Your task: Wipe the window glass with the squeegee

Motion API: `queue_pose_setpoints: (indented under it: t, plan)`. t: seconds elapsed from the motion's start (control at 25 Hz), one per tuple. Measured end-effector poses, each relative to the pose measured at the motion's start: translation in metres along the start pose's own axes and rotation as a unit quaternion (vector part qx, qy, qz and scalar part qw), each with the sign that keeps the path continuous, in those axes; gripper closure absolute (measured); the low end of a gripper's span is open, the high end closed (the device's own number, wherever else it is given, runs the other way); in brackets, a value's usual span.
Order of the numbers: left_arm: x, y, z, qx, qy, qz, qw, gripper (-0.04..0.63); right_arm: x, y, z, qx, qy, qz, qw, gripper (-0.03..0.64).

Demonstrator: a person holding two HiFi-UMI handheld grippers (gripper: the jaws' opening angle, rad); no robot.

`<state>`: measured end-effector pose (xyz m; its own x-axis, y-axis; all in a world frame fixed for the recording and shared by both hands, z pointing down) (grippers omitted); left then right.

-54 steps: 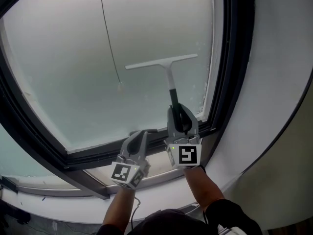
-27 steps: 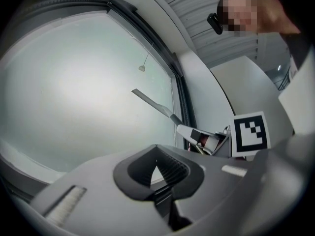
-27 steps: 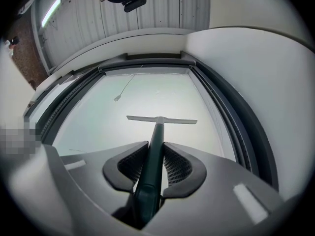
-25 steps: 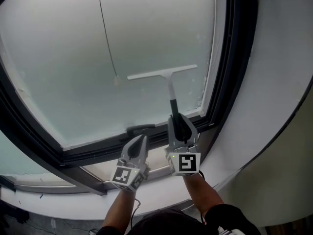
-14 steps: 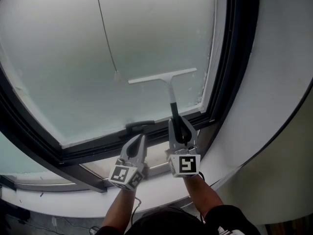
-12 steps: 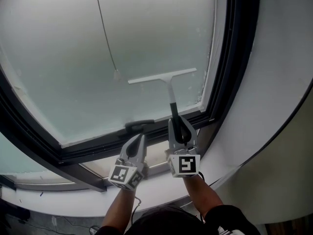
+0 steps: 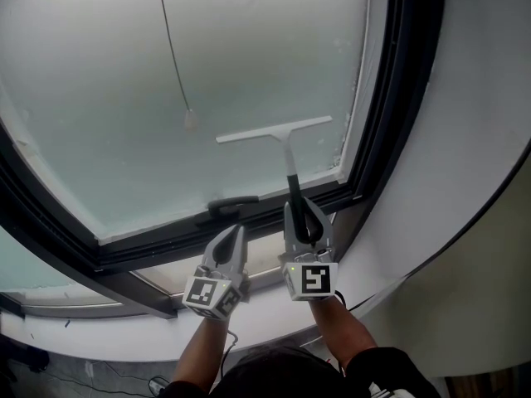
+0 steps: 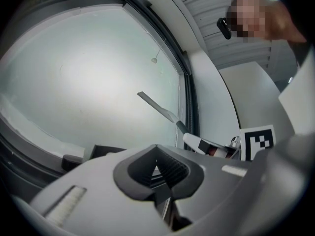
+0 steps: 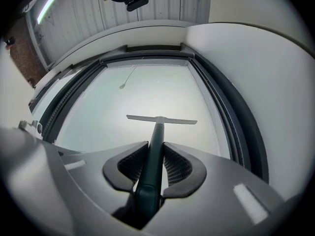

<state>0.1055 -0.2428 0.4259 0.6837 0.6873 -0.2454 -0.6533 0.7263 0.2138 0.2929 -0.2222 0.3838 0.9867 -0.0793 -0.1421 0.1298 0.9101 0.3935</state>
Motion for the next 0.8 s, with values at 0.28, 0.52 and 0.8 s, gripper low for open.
queue_pose_setpoints:
  t: [0.28,0.52,0.8]
  plan:
    - [0.002,0.002,0.004,-0.009,0.005,-0.006,0.9999,0.597,-0.002,0.008,0.008,-0.011,0.000,-0.001,1.000,0.520]
    - [0.001,0.005,0.013,-0.022,0.000,-0.006,0.9997,0.597,-0.003,0.015,0.016,-0.026,-0.001,-0.004,1.000,0.520]
    - [0.009,0.005,0.015,-0.022,0.005,-0.006,0.9997,0.597,-0.002,0.021,0.023,-0.036,0.002,-0.008,0.999,0.520]
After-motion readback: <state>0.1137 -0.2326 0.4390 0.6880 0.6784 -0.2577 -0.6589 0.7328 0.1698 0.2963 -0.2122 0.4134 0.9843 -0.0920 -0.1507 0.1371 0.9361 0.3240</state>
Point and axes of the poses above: the fingertips, and each gripper's own axes: y backward along the fingers, x to its right, z out of its underside, the point moved 9 cm from there along y, backward along the fingers, and after that the axes turned 5 degrees about y, right-handed, at the moved point
